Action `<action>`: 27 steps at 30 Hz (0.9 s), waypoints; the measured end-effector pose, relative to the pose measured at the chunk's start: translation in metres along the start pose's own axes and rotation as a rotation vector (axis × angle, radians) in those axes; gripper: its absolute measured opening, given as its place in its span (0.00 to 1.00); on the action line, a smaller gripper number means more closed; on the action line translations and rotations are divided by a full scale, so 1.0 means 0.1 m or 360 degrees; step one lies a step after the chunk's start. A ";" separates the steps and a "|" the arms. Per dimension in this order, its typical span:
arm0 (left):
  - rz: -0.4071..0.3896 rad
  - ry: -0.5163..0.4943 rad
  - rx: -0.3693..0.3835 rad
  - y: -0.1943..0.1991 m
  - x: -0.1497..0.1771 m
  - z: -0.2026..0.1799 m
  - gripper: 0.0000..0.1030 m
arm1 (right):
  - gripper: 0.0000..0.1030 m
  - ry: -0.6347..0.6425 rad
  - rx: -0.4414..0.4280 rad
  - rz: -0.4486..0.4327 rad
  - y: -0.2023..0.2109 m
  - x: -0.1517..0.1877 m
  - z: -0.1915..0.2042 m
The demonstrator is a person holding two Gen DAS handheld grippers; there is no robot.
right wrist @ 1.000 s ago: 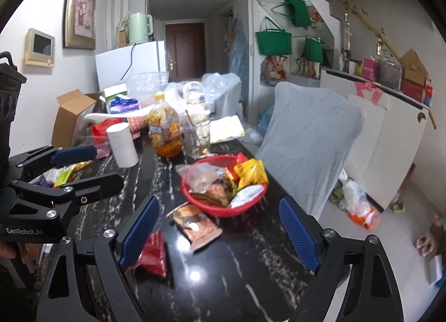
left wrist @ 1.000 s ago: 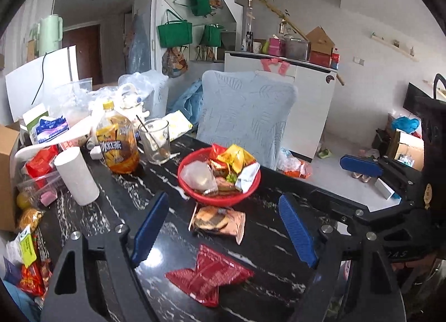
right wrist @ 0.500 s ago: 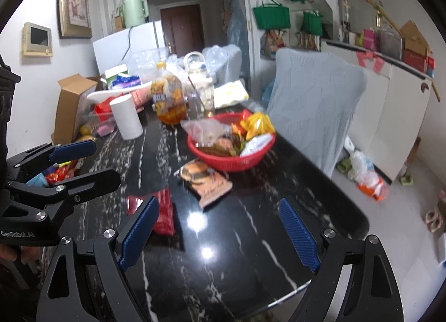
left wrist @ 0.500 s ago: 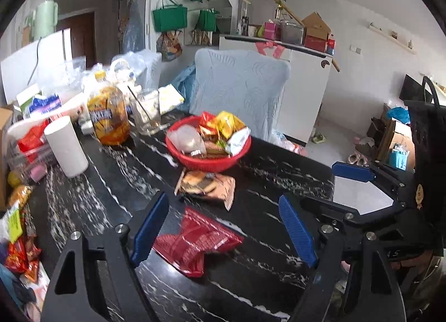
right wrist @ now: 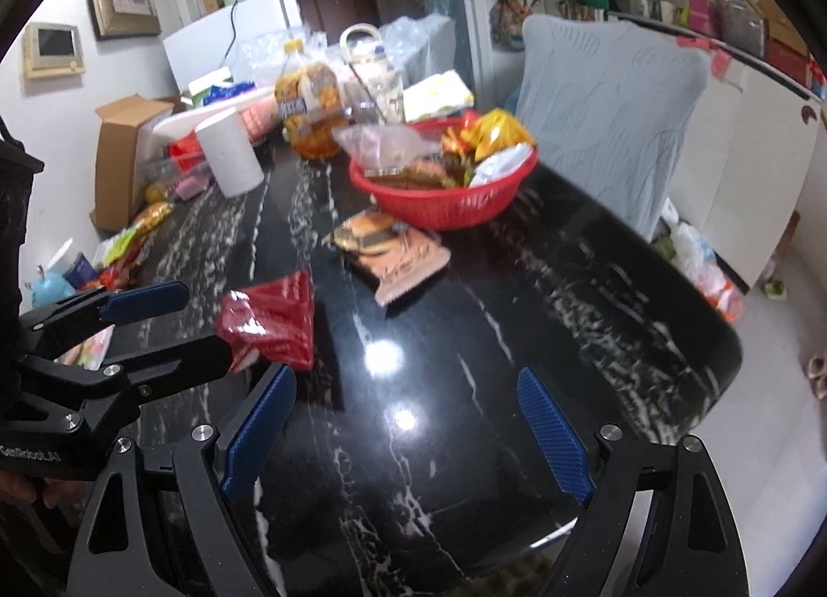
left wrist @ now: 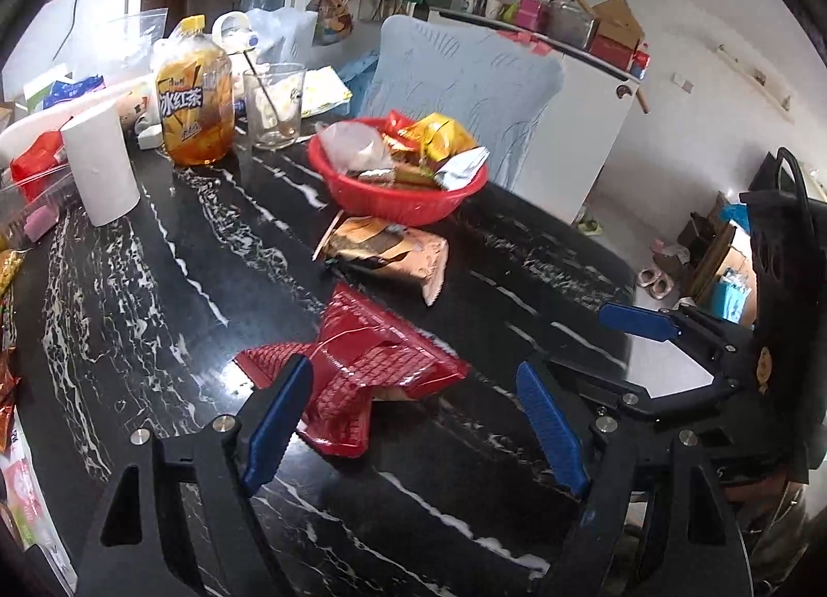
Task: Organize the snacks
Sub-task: 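Withdraw both tools from the basket toward the remaining packets, then grasp the red printed packet with the left gripper while the right gripper grasps the brown seaweed packet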
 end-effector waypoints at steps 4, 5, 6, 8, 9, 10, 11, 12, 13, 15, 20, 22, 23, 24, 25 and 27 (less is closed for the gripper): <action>-0.0025 -0.0020 -0.0036 -0.05 -0.05 0.05 0.78 | 0.86 -0.0007 -0.0017 0.0045 -0.13 0.05 -0.01; -0.0025 -0.0022 -0.0039 -0.07 -0.06 0.07 0.78 | 0.86 -0.0014 -0.0025 0.0056 -0.16 0.06 -0.02; -0.0019 -0.0026 -0.0046 -0.09 -0.07 0.08 0.78 | 0.86 -0.0018 -0.0029 0.0061 -0.19 0.06 -0.03; 0.0000 -0.0018 -0.0058 -0.15 -0.10 0.11 0.78 | 0.86 -0.0024 -0.0032 0.0074 -0.23 0.06 -0.05; 0.0016 -0.0007 -0.0056 -0.19 -0.10 0.13 0.78 | 0.86 -0.0024 -0.0029 0.0079 -0.25 0.05 -0.06; 0.0025 -0.0001 -0.0056 -0.21 -0.11 0.15 0.78 | 0.86 -0.0024 -0.0024 0.0085 -0.27 0.04 -0.07; 0.0037 0.0006 -0.0058 -0.24 -0.11 0.17 0.78 | 0.86 -0.0023 -0.0020 0.0092 -0.29 0.04 -0.08; 0.0050 0.0010 -0.0061 -0.27 -0.11 0.18 0.78 | 0.86 -0.0024 -0.0019 0.0099 -0.30 0.04 -0.10; 0.0062 0.0012 -0.0065 -0.30 -0.10 0.20 0.78 | 0.86 -0.0028 -0.0022 0.0106 -0.32 0.04 -0.11; 0.0070 0.0010 -0.0087 -0.34 -0.10 0.23 0.78 | 0.86 -0.0036 -0.0028 0.0118 -0.34 0.03 -0.12; 0.0089 0.0021 -0.0112 -0.43 -0.13 0.32 0.78 | 0.86 -0.0039 -0.0018 0.0150 -0.43 0.00 -0.15; 0.0093 0.0033 -0.0147 -0.46 -0.14 0.39 0.78 | 0.86 -0.0039 -0.0017 0.0158 -0.46 -0.02 -0.16; 0.0094 0.0042 -0.0167 -0.47 -0.15 0.44 0.78 | 0.86 -0.0036 -0.0014 0.0161 -0.48 -0.04 -0.17; 0.0105 0.0063 -0.0163 -0.49 -0.15 0.48 0.78 | 0.86 -0.0031 -0.0009 0.0164 -0.50 -0.06 -0.18; 0.0112 0.0090 -0.0155 -0.49 -0.15 0.52 0.78 | 0.86 -0.0024 -0.0004 0.0166 -0.52 -0.08 -0.18; 0.0116 0.0144 -0.0158 -0.49 -0.15 0.61 0.78 | 0.86 -0.0003 0.0004 0.0172 -0.57 -0.13 -0.19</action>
Point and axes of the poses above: each gripper's, at about its wrist camera, not at the fingertips, and y roughly against the way its jaws point, z to its left, x to its underside, the point moved 9 cm from there along -y, roughly the way its jaws point, and after that the axes turned 12 degrees about y, right-handed, at the moved point
